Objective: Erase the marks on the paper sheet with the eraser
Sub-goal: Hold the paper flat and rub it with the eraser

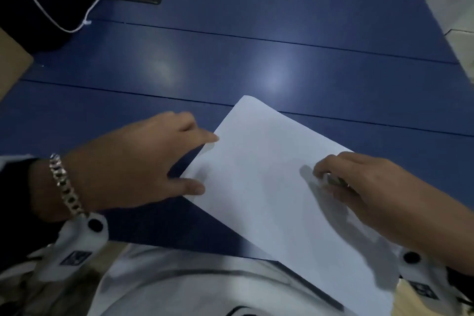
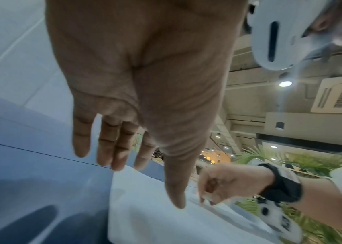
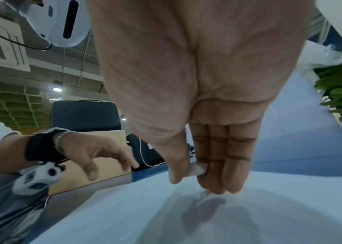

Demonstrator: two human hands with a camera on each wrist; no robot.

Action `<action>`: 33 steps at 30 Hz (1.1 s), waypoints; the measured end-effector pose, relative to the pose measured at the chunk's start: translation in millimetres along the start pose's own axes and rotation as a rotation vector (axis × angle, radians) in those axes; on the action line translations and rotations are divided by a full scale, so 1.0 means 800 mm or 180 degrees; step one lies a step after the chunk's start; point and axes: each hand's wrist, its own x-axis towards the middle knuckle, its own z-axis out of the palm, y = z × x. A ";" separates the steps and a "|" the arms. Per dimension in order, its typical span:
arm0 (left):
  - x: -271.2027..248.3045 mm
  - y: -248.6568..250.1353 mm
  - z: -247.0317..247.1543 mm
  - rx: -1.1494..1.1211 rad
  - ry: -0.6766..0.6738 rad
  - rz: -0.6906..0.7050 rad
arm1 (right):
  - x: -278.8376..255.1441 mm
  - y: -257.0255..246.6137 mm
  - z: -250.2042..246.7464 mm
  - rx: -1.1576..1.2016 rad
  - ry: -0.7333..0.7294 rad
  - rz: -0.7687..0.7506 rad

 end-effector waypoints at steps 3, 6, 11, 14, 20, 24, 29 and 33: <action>0.049 -0.012 -0.011 0.0040 -0.0219 0.0181 | 0.012 -0.001 0.002 0.0140 0.0103 -0.0120; 0.085 -0.019 -0.012 0.0291 -0.0774 0.0216 | 0.025 -0.010 -0.007 0.0360 0.0142 -0.0188; 0.105 -0.031 -0.003 0.0552 -0.1005 0.0389 | 0.058 -0.031 -0.013 0.0557 0.0196 -0.0500; 0.102 -0.034 0.004 0.0584 -0.0916 0.0378 | 0.076 -0.043 -0.020 0.0586 0.0282 -0.0555; 0.081 -0.035 0.023 0.0553 -0.0747 0.0419 | 0.089 -0.055 -0.011 0.0314 0.0142 -0.0839; 0.072 -0.038 0.031 0.0376 -0.0620 0.0400 | 0.089 -0.047 -0.017 0.0350 0.0030 -0.0793; 0.079 -0.038 0.028 0.0377 -0.0669 0.0361 | 0.107 -0.068 -0.033 0.0278 0.0107 -0.1039; 0.082 -0.038 0.023 0.0400 -0.0750 0.0303 | 0.142 -0.088 -0.038 0.0138 0.0346 -0.1156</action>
